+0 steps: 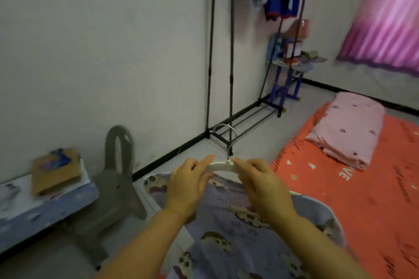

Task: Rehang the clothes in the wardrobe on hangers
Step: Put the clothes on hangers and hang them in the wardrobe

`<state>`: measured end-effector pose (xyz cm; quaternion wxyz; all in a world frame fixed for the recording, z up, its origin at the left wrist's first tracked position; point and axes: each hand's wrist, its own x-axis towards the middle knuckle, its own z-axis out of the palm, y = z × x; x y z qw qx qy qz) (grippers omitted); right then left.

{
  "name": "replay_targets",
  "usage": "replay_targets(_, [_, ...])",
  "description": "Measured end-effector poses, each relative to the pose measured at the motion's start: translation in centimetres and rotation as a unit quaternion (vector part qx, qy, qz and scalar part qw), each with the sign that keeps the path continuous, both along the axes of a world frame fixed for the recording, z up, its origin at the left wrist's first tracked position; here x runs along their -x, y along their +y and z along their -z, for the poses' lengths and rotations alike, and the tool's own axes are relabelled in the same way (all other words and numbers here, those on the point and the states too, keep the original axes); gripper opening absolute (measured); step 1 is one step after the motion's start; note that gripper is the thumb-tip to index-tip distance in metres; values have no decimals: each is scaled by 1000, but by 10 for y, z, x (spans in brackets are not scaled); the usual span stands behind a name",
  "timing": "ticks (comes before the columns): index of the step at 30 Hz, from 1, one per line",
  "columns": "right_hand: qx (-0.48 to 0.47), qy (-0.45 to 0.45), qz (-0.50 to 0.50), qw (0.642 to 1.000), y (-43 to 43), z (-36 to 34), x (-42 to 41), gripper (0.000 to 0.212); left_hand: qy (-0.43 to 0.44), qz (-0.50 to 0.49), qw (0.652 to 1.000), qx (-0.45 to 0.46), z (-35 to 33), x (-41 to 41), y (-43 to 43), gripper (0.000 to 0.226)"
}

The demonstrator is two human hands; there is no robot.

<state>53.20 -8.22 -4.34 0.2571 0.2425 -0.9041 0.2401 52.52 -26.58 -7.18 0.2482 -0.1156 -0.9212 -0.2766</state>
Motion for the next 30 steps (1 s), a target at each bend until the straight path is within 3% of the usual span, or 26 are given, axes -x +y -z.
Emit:
replay_targets(4, [-19, 62, -82, 995, -107, -53, -60, 44, 84, -110, 990, 1, -64, -105, -110, 38])
replay_targets(7, [-43, 89, -150, 984, -196, -82, -116, 58, 126, -196, 973, 0, -101, -198, -195, 37])
replay_targets(10, [-51, 112, -223, 967, -286, -107, -177, 68, 149, -282, 948, -12, -125, -295, -273, 35])
replay_targets(13, [-63, 133, -311, 939, -370, -128, -243, 64, 151, -374, 915, -26, -138, -388, -338, 35])
replay_targets(17, [-81, 144, -419, 893, -473, -147, -321, 57, 168, -489, 856, -12, -151, -497, -409, 34])
replay_targets(21, [-100, 185, -517, 830, -575, -157, -382, 64, 159, -587, 794, -4, -163, -585, -467, 35])
replay_targets(30, [-75, 208, -684, 696, -764, -177, -493, 57, 148, -756, 633, 77, -190, -718, -562, 35])
